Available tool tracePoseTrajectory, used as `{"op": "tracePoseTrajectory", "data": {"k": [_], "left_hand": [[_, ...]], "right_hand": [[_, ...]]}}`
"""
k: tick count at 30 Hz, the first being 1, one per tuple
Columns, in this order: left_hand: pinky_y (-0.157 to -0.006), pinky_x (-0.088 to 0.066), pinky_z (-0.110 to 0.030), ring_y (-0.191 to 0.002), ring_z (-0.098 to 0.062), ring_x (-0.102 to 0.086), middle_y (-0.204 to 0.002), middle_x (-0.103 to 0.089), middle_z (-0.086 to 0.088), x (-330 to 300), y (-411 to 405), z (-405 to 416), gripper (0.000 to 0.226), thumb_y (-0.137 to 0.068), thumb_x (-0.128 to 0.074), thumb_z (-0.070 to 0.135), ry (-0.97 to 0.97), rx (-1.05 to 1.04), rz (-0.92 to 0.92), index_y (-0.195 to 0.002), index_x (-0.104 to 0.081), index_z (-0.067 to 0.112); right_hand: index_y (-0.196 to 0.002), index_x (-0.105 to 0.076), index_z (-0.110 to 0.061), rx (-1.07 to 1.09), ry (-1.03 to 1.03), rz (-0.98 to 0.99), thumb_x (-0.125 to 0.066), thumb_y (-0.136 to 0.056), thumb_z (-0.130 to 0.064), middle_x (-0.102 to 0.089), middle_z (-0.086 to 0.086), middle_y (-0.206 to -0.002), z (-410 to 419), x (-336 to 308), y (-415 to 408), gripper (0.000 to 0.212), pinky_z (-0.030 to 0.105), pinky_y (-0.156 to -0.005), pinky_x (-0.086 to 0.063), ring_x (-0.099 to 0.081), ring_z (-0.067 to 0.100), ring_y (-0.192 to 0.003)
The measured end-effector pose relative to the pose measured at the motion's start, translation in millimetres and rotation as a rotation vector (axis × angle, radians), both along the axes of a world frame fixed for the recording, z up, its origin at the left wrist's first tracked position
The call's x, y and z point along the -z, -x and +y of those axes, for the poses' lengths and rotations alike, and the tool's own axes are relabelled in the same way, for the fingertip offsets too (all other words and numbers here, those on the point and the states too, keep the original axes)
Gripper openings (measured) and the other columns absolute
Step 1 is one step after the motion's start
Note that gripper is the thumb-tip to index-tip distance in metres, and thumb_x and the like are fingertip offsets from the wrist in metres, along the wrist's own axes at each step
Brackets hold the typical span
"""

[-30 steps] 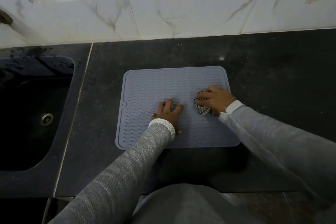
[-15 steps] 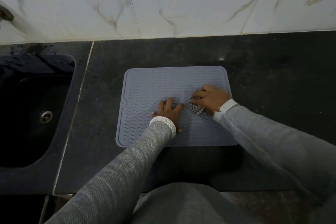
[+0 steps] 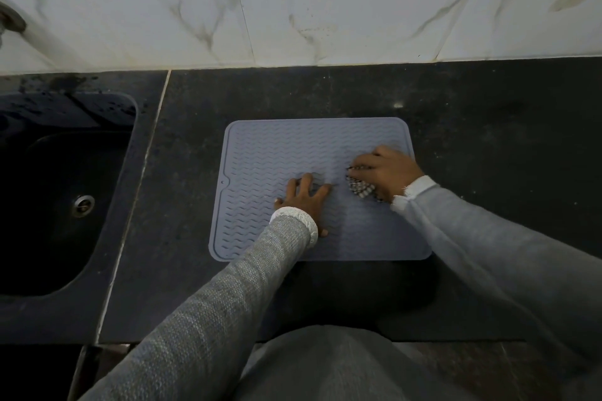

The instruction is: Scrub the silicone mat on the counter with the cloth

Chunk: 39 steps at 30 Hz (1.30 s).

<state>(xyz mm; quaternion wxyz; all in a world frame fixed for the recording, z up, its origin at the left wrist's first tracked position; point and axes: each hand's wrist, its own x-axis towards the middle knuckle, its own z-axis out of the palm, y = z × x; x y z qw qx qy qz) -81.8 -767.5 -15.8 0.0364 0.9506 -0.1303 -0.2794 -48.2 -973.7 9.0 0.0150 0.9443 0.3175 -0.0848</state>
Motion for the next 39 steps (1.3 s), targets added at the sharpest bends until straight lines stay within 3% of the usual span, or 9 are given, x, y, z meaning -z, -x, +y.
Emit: {"op": "tracePoseTrajectory", "data": {"k": [3,6,11,17,19,22,30,34,39], "left_hand": [[-0.106,-0.03,-0.061,-0.142,-0.033,-0.001,-0.155,0.003,-0.003,0,0,0,0.098,-0.071,-0.078,0.043,-0.001,-0.013,0.018,-0.146,-0.015,0.038],[-0.106,-0.03,-0.061,-0.142,-0.033,-0.001,-0.155,0.002,-0.003,1,0,1,0.096,-0.071,-0.078,0.042,0.017,-0.017,0.01,-0.145,-0.017,0.038],[-0.107,-0.028,-0.062,-0.143,-0.033,0.0,-0.155,0.002,-0.004,2,0,2,0.096,-0.073,-0.076,0.043,0.013,0.007,0.011,-0.147,-0.014,0.037],[-0.115,-0.017,-0.054,-0.145,-0.029,0.002,-0.157,0.001,-0.005,2,15,12,0.087,-0.08,-0.067,0.048,0.08,-0.023,-0.053,-0.149,-0.014,0.034],[-0.116,-0.013,-0.053,-0.146,-0.028,0.003,-0.158,0.002,-0.004,1,22,23,0.084,-0.082,-0.063,0.052,0.099,-0.067,-0.106,-0.149,-0.016,0.034],[-0.115,-0.014,-0.055,-0.146,-0.027,0.002,-0.158,0.001,-0.003,2,28,45,0.082,-0.081,-0.06,0.056,0.109,-0.156,-0.146,-0.148,-0.017,0.035],[-0.114,-0.013,-0.059,-0.145,-0.03,0.004,-0.157,0.005,-0.001,7,30,63,0.091,-0.076,-0.066,0.057,0.065,-0.229,-0.069,-0.148,-0.013,0.04],[-0.114,-0.012,-0.058,-0.145,-0.03,0.007,-0.156,0.007,0.0,5,27,62,0.094,-0.075,-0.066,0.058,0.034,-0.241,-0.036,-0.148,-0.01,0.041],[-0.114,-0.012,-0.058,-0.145,-0.03,0.008,-0.157,0.008,0.001,5,28,63,0.093,-0.077,-0.065,0.057,0.044,-0.234,-0.025,-0.149,-0.007,0.041]], "right_hand": [[-0.13,-0.052,-0.027,-0.027,0.041,0.035,-0.064,-0.085,-0.017,-0.045,-0.002,-0.141,34,1,2,0.048,0.043,-0.095,-0.04,-0.037,0.028,-0.125],[-0.134,-0.046,-0.029,0.005,0.141,0.084,-0.059,-0.087,-0.021,-0.038,-0.006,-0.145,15,-1,2,0.049,0.04,-0.098,-0.037,-0.032,0.025,-0.128],[-0.095,-0.074,-0.024,-0.015,0.199,-0.035,-0.094,-0.03,-0.014,-0.07,0.0,-0.1,-32,8,12,0.068,0.036,-0.054,-0.054,-0.063,0.029,-0.078],[-0.087,-0.076,-0.02,0.001,0.178,-0.011,-0.094,-0.014,-0.014,-0.071,0.001,-0.092,-27,8,11,0.076,0.032,-0.049,-0.052,-0.063,0.03,-0.071],[-0.106,-0.07,-0.023,0.029,0.19,0.047,-0.093,-0.038,-0.014,-0.066,-0.001,-0.111,-21,-1,13,0.072,0.032,-0.062,-0.053,-0.059,0.03,-0.091],[-0.132,-0.049,-0.03,0.125,0.232,0.129,-0.067,-0.081,-0.02,-0.044,-0.009,-0.139,-13,-12,13,0.056,0.032,-0.088,-0.044,-0.037,0.022,-0.12],[-0.127,-0.056,-0.019,0.032,-0.036,0.009,-0.063,-0.084,-0.013,-0.05,0.001,-0.136,57,-21,9,0.045,0.041,-0.096,-0.039,-0.04,0.031,-0.121],[-0.136,-0.044,-0.021,-0.056,0.12,0.04,-0.05,-0.091,-0.018,-0.038,0.0,-0.145,93,-7,11,0.045,0.039,-0.101,-0.032,-0.03,0.028,-0.13],[-0.137,-0.042,-0.025,0.043,0.122,0.081,-0.041,-0.097,-0.023,-0.037,0.001,-0.145,49,1,14,0.04,0.039,-0.106,-0.026,-0.03,0.025,-0.131]]}}
